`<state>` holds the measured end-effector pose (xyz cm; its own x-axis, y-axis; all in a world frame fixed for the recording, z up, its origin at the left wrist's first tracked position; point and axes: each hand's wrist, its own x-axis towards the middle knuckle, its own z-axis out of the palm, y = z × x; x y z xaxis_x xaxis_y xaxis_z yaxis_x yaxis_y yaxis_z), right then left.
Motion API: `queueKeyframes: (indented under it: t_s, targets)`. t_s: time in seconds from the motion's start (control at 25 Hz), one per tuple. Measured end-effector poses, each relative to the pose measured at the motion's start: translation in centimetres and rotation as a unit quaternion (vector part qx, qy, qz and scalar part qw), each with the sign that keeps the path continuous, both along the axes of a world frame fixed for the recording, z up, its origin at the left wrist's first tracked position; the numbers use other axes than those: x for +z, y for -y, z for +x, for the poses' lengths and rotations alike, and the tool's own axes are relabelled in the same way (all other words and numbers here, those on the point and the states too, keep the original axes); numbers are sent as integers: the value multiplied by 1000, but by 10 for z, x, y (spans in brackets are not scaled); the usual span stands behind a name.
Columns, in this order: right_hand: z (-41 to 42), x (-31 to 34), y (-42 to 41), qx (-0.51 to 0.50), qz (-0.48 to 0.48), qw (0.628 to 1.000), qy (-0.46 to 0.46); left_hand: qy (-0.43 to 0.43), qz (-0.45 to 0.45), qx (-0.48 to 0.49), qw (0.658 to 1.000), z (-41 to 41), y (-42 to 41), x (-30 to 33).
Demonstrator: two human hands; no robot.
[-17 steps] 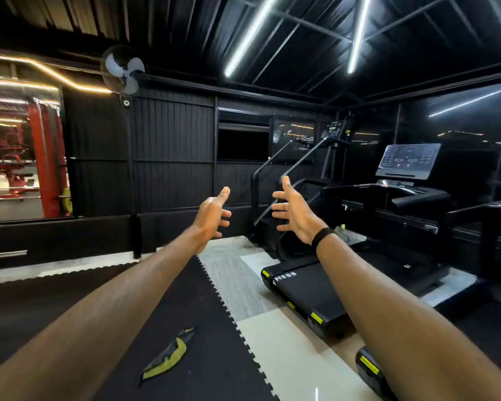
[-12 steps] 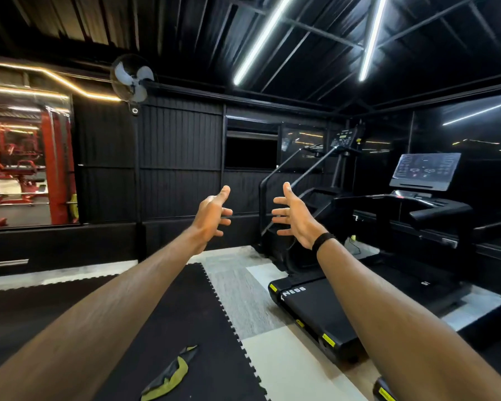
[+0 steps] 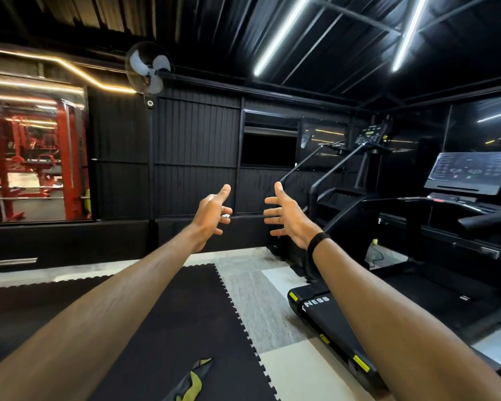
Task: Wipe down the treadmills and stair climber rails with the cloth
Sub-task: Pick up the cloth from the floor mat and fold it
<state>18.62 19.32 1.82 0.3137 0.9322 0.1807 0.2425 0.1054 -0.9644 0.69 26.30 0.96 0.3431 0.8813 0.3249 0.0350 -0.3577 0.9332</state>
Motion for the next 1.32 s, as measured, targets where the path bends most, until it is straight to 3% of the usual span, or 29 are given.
queueKeyframes:
  t_s: [0.32,0.6,1.04,1.32]
  targets:
    - [-28,15,-152,-4,14,1000,1,-1,17,-1,1000,-36,-158,15]
    - [-58,-31,-260,20,-24,999,8,-3,-45,19,999,-63,-257,-49]
    - [-91,-278,-416,63,-198,975,-85,-65,-240,97,964,-85,-386,-269]
    - [-62,-412,-487,32,-353,924,-144,-108,-405,121,900,-57,-456,-401]
